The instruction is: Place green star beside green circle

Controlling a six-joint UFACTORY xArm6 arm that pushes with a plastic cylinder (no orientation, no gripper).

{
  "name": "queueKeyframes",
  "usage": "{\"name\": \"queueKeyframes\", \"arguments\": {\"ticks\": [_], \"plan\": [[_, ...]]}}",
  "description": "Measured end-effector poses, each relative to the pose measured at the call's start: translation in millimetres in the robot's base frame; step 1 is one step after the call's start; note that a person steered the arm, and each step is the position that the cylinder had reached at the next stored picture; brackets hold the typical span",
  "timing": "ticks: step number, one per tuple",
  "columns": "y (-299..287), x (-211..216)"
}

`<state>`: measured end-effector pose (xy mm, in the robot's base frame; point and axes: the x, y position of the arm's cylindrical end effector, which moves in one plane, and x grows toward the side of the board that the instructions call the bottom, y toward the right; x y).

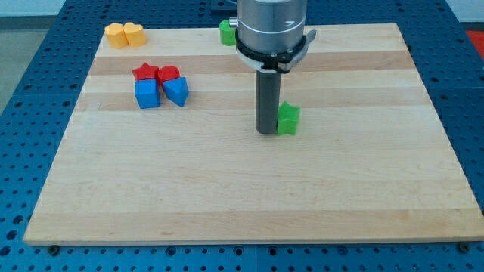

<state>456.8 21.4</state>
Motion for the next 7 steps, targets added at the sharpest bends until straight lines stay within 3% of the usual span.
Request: {"name": "queueKeyframes", "arguments": {"ticks": [1,2,4,5,6,7], "plan": [[19.8,28.0],[68.3,17.8],[43.3,-83.1],[72.6,-53.5],[83.6,8.3],[25.2,23.2]]}}
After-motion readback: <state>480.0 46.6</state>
